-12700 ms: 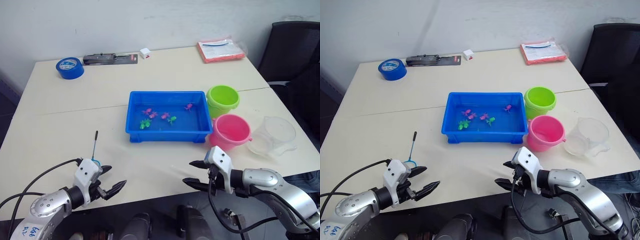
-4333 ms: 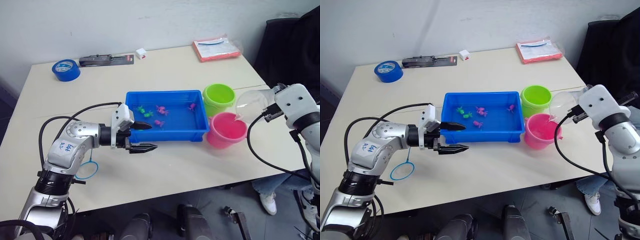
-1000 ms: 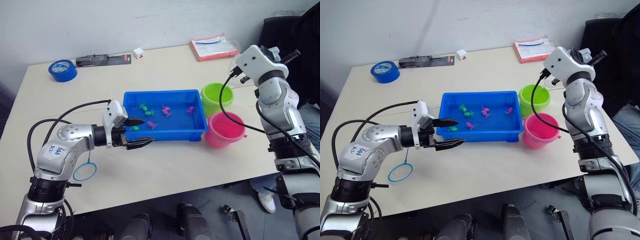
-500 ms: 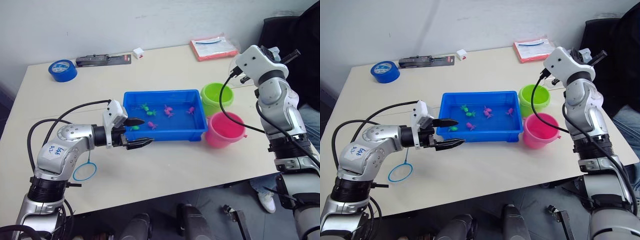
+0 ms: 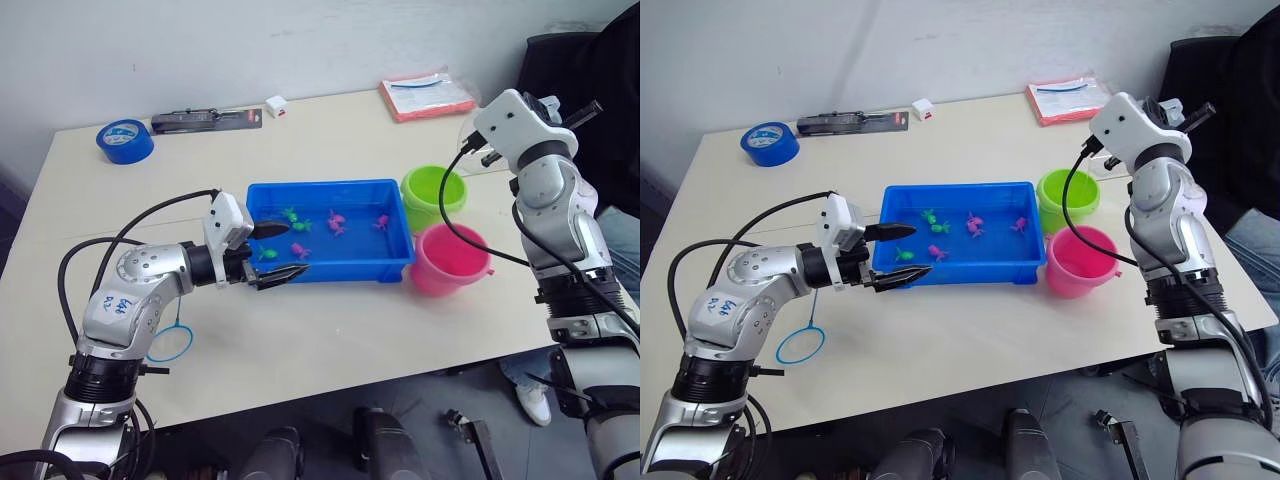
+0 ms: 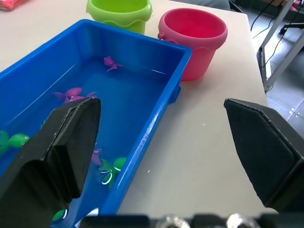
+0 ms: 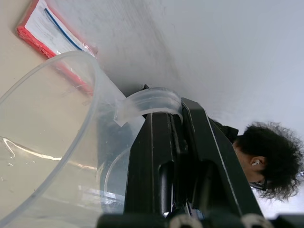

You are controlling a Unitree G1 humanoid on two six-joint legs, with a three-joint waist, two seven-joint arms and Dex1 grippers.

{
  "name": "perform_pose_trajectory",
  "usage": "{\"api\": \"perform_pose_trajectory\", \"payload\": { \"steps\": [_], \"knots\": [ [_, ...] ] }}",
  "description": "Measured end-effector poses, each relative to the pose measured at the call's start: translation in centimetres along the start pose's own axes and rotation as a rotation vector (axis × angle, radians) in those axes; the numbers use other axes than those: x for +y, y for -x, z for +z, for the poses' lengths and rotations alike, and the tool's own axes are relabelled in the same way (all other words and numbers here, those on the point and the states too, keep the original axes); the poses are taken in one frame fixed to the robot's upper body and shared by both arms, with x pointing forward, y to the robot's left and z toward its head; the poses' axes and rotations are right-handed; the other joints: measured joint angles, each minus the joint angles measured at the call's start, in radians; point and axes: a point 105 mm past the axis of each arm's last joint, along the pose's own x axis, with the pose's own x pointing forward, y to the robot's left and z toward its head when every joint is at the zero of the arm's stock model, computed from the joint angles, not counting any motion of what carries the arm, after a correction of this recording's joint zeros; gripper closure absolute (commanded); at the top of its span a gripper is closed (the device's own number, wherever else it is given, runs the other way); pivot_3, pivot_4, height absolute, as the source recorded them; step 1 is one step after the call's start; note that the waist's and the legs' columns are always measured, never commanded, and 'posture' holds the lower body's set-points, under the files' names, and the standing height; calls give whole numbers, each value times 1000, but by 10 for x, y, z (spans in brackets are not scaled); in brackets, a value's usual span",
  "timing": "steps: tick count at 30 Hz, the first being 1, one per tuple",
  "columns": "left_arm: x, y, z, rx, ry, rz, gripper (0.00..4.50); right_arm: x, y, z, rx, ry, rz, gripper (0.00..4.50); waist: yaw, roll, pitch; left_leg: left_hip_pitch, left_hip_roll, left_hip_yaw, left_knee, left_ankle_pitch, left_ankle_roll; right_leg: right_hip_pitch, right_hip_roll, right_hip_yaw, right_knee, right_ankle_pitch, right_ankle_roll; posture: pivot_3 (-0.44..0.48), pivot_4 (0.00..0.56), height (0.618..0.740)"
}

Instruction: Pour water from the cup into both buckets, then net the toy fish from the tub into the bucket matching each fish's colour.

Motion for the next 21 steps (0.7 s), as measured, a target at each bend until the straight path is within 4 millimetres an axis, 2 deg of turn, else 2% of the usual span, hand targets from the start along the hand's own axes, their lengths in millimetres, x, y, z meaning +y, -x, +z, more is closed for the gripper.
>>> {"api": "perform_pose_trajectory", "payload": {
  "steps": [2, 7, 11, 14, 21],
  "knots": [
    [0, 0, 0, -2, 1, -4, 0, -1, 0, -7, 52, -118, -2, 3821, 0, 0, 0, 0, 0, 0, 0, 0, 0, 0, 0, 0, 0, 0, 0, 0, 150, 740],
    [-2, 2, 3, -29, 40, -17, 0, -10, 5, -44, 228, -425, -24, 3821, 3, 0, 0, -1, 0, -1, 0, 0, 0, 0, 0, 0, 0, 0, 0, 0, 150, 740],
    [-7, 4, 3, -46, 61, -52, 0, -23, 26, -83, 363, -650, -87, 3821, 6, 0, 0, -1, 0, -3, 0, 0, 0, 1, -1, 0, 0, 0, 0, 0, 150, 740],
    [-11, 5, -1, -46, 79, -75, 0, -19, 50, -116, 492, -787, -118, 3821, 4, 0, 0, -1, 0, -2, 1, 0, 0, 0, 0, 0, 0, 0, 0, 0, 150, 740],
    [-15, 4, 1, -58, 78, -110, 0, 2, 76, -131, 582, -974, -132, 3821, -9, 2, -1, 0, 0, 0, 0, 0, -1, 0, 0, 4, 2, 0, 0, 0, 150, 740]
  ]
}}
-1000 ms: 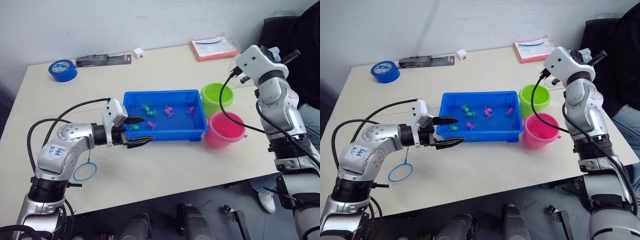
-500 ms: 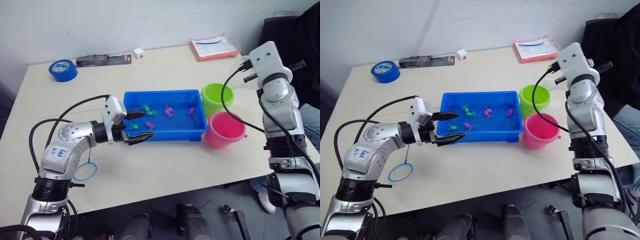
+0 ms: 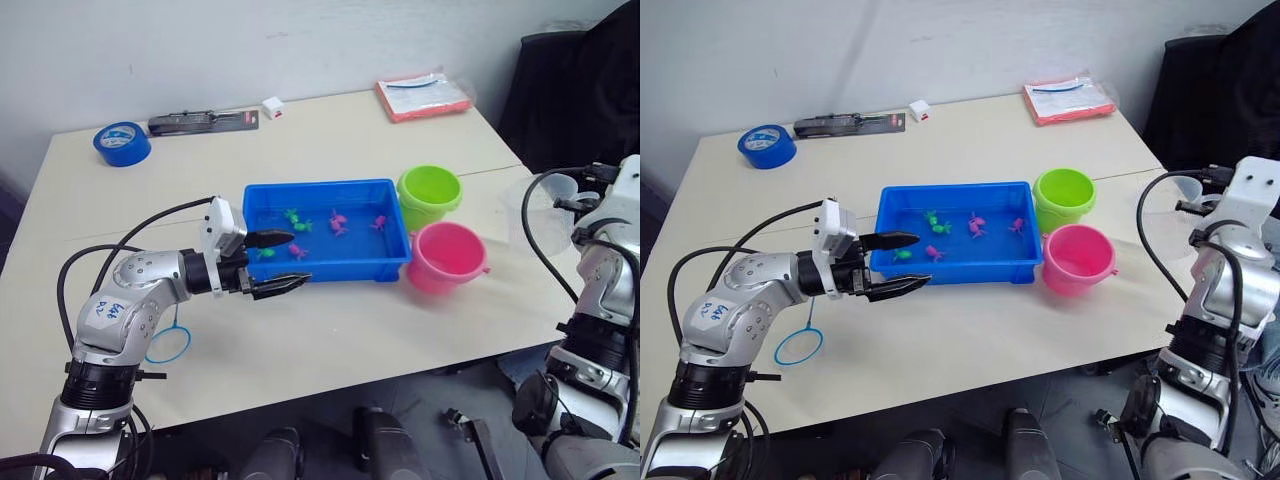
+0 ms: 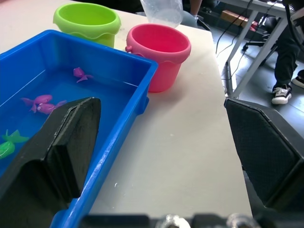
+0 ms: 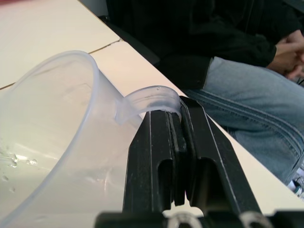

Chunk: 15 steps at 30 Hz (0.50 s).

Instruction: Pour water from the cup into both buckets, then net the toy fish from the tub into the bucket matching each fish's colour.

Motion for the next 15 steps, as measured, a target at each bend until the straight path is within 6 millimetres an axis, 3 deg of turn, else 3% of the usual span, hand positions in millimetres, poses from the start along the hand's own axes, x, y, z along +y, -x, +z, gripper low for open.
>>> {"api": "perform_pose_trajectory", "payload": {
  "steps": [5, 15],
  "knots": [
    [-1, -2, 1, 0, -5, -10, 0, 1, 0, -23, 60, -96, -14, 3821, -1, 0, 0, 0, 0, 0, 0, 0, 0, 0, 0, 1, 0, 0, 0, 0, 150, 740],
    [-1, -1, 1, 7, -8, -13, 0, 3, -13, -40, 61, -208, -68, 3821, -13, 0, 0, 0, 0, 0, 0, 0, 0, 0, 0, 1, 0, 0, 0, 0, 150, 740]
  ]
}}
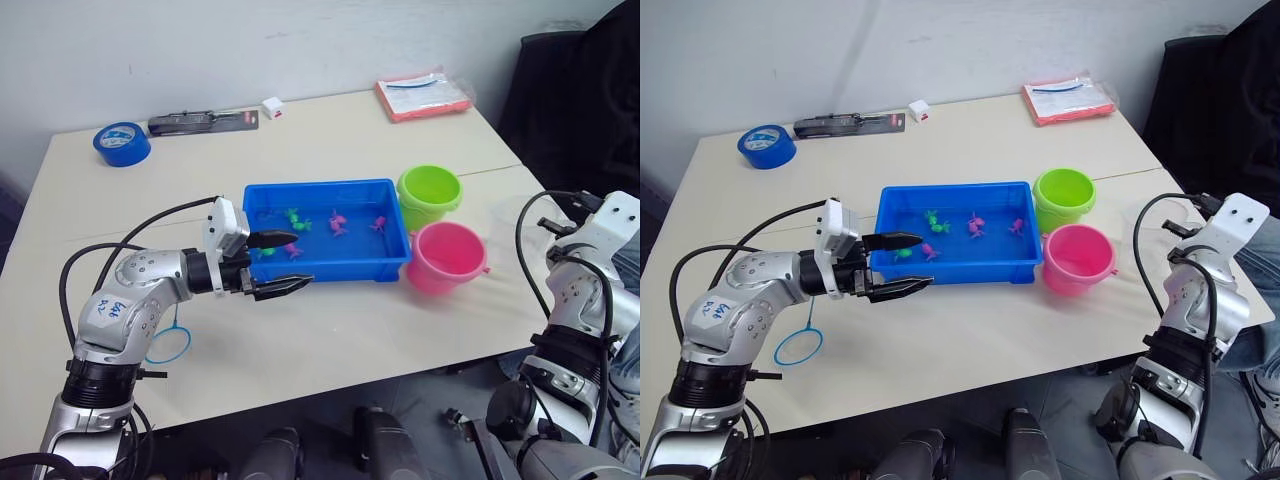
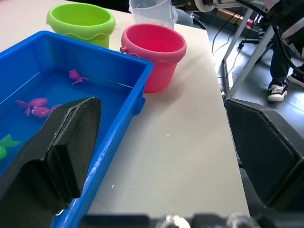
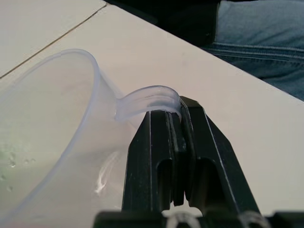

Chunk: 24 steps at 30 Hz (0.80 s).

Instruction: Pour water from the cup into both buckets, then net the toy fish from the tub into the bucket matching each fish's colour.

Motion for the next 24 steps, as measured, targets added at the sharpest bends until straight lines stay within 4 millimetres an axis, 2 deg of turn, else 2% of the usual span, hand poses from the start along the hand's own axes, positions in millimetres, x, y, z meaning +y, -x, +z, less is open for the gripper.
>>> {"api": "perform_pose_trajectory", "payload": {
  "steps": [3, 5, 6, 9, 11, 17, 24],
  "knots": [
    [-1, 0, 1, 2, -6, -2, 0, 0, -1, -2, 0, -2, -7, 3821, -1, 0, 0, 0, 0, 0, 0, 0, 0, 0, 0, 0, 0, 0, 0, 0, 150, 740],
    [-2, 0, 2, 2, -15, -5, 0, -3, -1, -4, 3, 23, -12, 2802, -1, 0, 0, 0, 0, 0, 0, 0, 0, 0, 0, 0, 0, 0, 0, 0, 150, 740],
    [-3, 0, 3, 1, -18, -7, 0, -5, 0, -6, 9, 31, -18, 2474, -1, 0, 0, 0, 0, 0, 0, 0, 0, 0, 0, 0, 0, 0, 0, 0, 150, 740],
    [-2, 1, 2, 11, -17, -4, 0, -17, 2, -27, 73, 57, -41, 983, 1, 0, 0, 0, 0, 0, 0, 0, 0, 0, 0, 0, 0, 0, 0, 0, 150, 740],
    [-2, 1, 2, 14, -16, -3, 0, -23, 7, -31, 85, 68, -48, 46, 0, 0, 0, 0, 0, 0, 0, 0, 0, 0, 0, 1, 0, 0, 0, 0, 150, 740],
    [-2, 1, 2, 15, -15, -3, 0, -29, 21, -26, 74, 89, -41, 46, 1, 0, 0, 0, 0, 0, 0, 0, 0, 0, 0, 1, 0, 0, 0, 0, 150, 740],
    [-2, 1, 2, 16, -14, -5, 0, -33, 36, -32, 122, 165, -11, 46, 2, 0, 0, 0, 0, 0, 0, 0, 0, 0, 0, 1, 0, 0, 0, 0, 150, 740]
  ]
}}
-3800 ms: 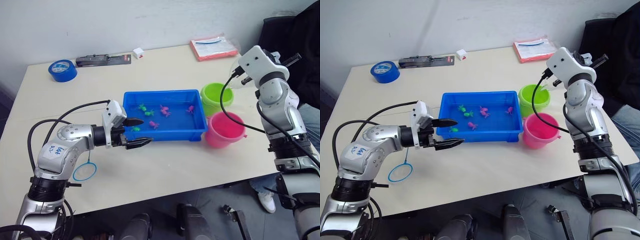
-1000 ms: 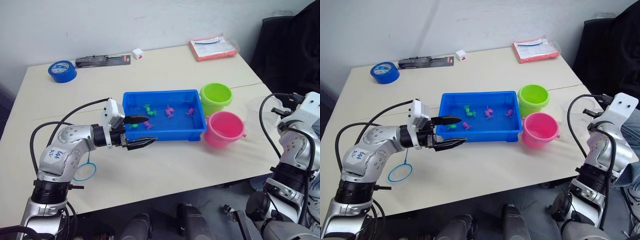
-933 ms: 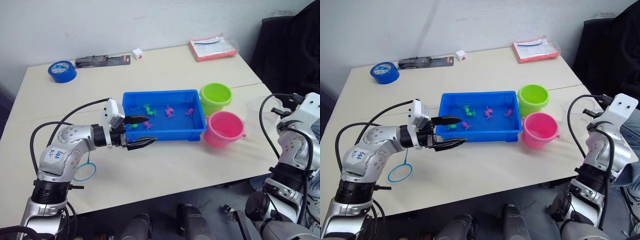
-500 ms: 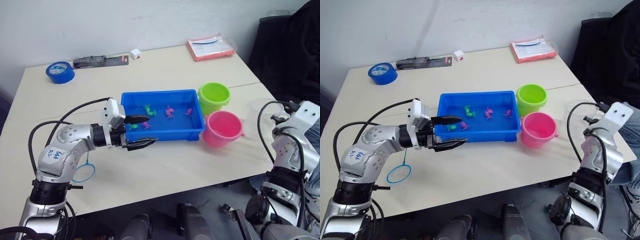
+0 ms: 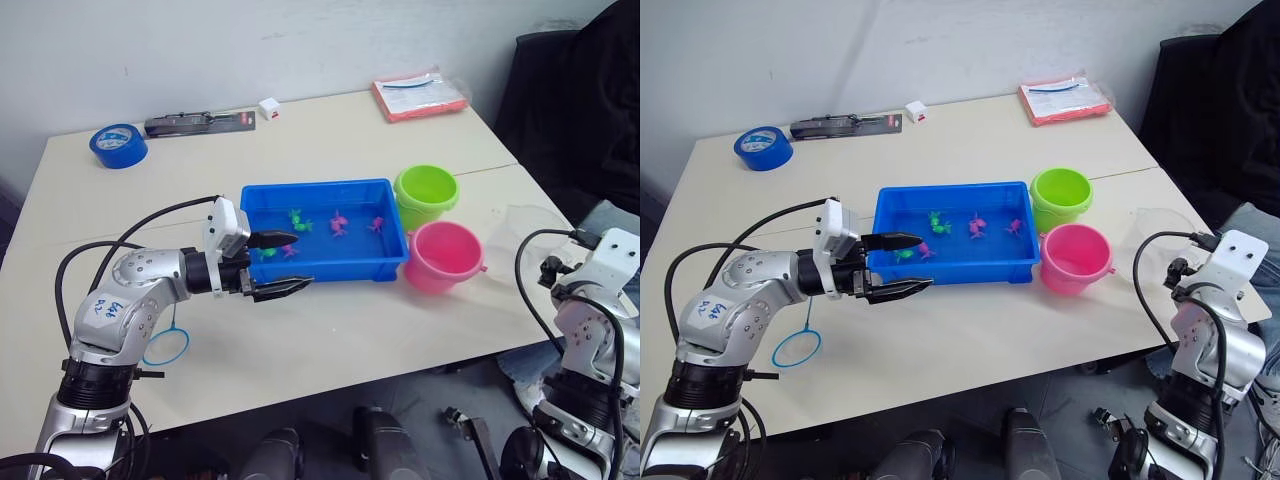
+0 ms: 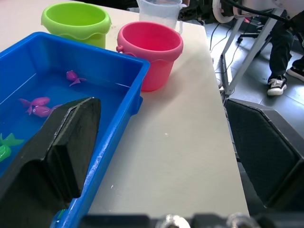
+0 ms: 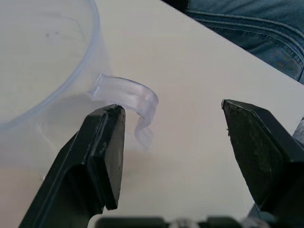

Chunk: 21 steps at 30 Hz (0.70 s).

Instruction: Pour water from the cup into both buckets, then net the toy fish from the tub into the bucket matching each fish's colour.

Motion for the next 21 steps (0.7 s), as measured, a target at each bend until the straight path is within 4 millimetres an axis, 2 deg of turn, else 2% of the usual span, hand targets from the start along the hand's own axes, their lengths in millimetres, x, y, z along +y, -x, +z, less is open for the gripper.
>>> {"api": "perform_pose_trajectory", "payload": {
  "steps": [11, 18, 21],
  "knots": [
    [-2, -5, -2, 0, 9, -10, 0, 6, 14, -18, 123, 135, 118, 46, 5, 0, 0, 0, 0, 0, 0, 0, 0, 0, 0, 0, -1, 0, 0, 0, 150, 740],
    [1, 1, -4, 6, 18, 21, 0, 34, 65, 8, 25, 266, 522, 46, 25, 0, 0, 1, 0, 1, 0, 0, 0, 0, 0, 1, -3, 0, 0, 0, 150, 740],
    [2, 5, -8, 11, 29, 41, 0, 52, 89, 20, -14, 335, 715, 46, 29, 0, 0, 1, 0, 0, 0, 0, 0, 1, 0, 1, -3, 0, 0, 0, 150, 740]
  ]
}}
